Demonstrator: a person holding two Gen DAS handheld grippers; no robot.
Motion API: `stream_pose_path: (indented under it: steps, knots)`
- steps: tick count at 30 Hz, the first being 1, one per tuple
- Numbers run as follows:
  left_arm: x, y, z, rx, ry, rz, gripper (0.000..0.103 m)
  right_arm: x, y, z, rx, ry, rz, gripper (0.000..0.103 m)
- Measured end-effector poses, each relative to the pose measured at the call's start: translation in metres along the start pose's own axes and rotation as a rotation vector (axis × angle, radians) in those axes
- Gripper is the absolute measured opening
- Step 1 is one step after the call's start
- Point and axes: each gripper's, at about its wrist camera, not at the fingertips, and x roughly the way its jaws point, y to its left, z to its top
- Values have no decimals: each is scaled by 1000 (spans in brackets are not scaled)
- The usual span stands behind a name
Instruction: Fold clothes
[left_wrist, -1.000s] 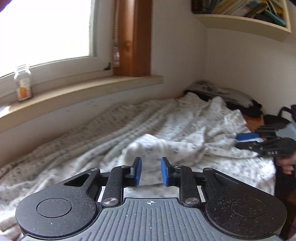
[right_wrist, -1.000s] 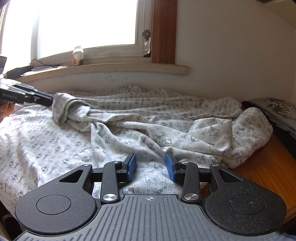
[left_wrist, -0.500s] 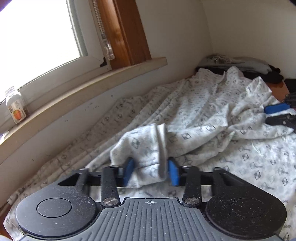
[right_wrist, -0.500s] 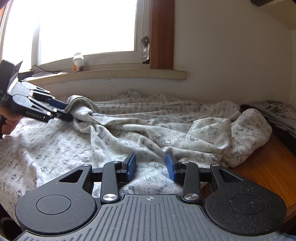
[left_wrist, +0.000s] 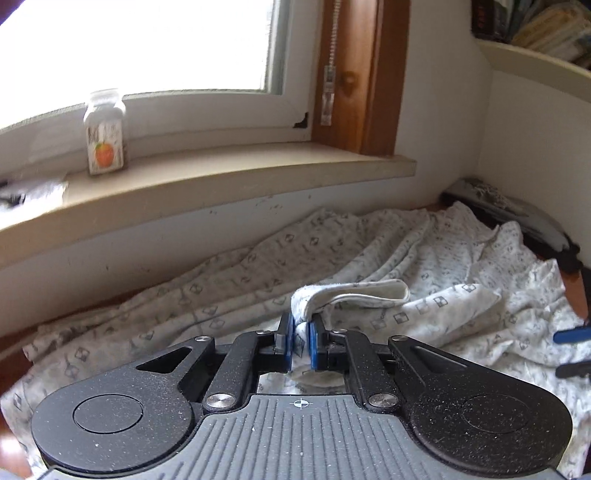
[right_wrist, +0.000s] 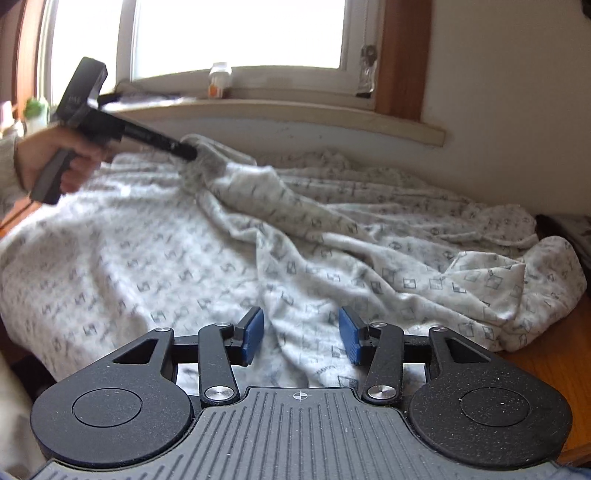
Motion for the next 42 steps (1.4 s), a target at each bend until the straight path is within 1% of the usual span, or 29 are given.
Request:
stream_pose_path:
  steps: [1, 2, 4, 7, 10, 13, 14, 16, 18, 19, 20, 21, 22, 23, 25, 26, 27, 29, 30, 31, 32, 33, 34, 36, 37, 38, 41, 42]
  knots:
    - [-2, 3, -1, -21, -5, -11, 9, -1, -2, 0, -2, 11, 1, 35]
    - [-4, 6, -1, -38, -12, -23, 9, -3, -6, 1, 7, 19, 0, 15]
    - [-15, 9, -1, -65, -33, -44, 9, -13, -12, 2, 10, 22, -7, 5]
    - [-37, 15, -2, -109, -61, -87, 8, -31, -21, 5, 6, 19, -16, 4]
    - [-55, 21, -5, -155, -57, -124, 8, -58, -28, 8, -11, 25, -15, 4]
    - [-75, 25, -19, -166, -35, -154, 8, -84, -29, 8, -23, 40, -1, 4]
    - [-80, 26, -26, -167, -19, -161, 8, -89, -26, 6, -29, 49, 12, 4]
    - [-84, 27, -43, -159, 29, -152, 8, -93, -16, 0, -45, 80, 41, 4]
    - [-85, 27, -61, -147, 83, -135, 10, -96, -6, -6, -61, 110, 64, 5]
    - [-86, 28, -66, -132, 97, -114, 11, -95, -3, -8, -69, 120, 66, 8]
    - [-86, 27, -68, -108, 99, -81, 15, -95, -2, -8, -72, 119, 67, 11]
    - [-87, 27, -70, -84, 102, -48, 20, -96, -3, -6, -67, 112, 70, 12]
    - [-87, 28, -70, -70, 98, -27, 23, -97, -5, -4, -60, 103, 69, 16]
    - [-88, 28, -67, -65, 89, -15, 28, -99, -8, 0, -53, 94, 61, 20]
    - [-90, 26, -59, -43, 65, 5, 32, -100, -14, 7, -50, 80, 43, 23]
    - [-91, 23, -54, -24, 54, 8, 36, -101, -17, 10, -47, 74, 33, 23]
    - [-90, 19, -51, -4, 46, 6, 42, -103, -21, 11, -41, 69, 25, 23]
    - [-86, 7, -45, 34, 33, -8, 49, -106, -26, 12, -32, 60, 15, 27]
    - [-83, 1, -44, 51, 29, -22, 51, -107, -27, 11, -31, 57, 7, 29]
    - [-80, -6, -44, 65, 26, -42, 52, -108, -28, 10, -29, 55, -9, 33]
    - [-76, -12, -43, 79, 24, -62, 60, -107, -30, 8, -25, 55, -32, 36]
    - [-72, -19, -44, 98, 23, -79, 68, -106, -32, 7, -18, 55, -59, 37]
    - [-66, -27, -45, 122, 29, -87, 71, -103, -37, 6, 0, 56, -89, 37]
    - [-52, -39, -47, 171, 54, -84, 71, -94, -50, 4, 45, 59, -149, 39]
    - [-46, -43, -49, 190, 65, -76, 71, -89, -56, 2, 62, 58, -171, 47]
    - [-40, -47, -51, 210, 75, -67, 71, -83, -63, 0, 75, 54, -187, 51]
    - [-26, -54, -53, 267, 93, -39, 71, -62, -81, -7, 160, 50, -182, 51]
    - [-23, -56, -53, 280, 97, -35, 69, -57, -85, -8, 187, 46, -171, 51]
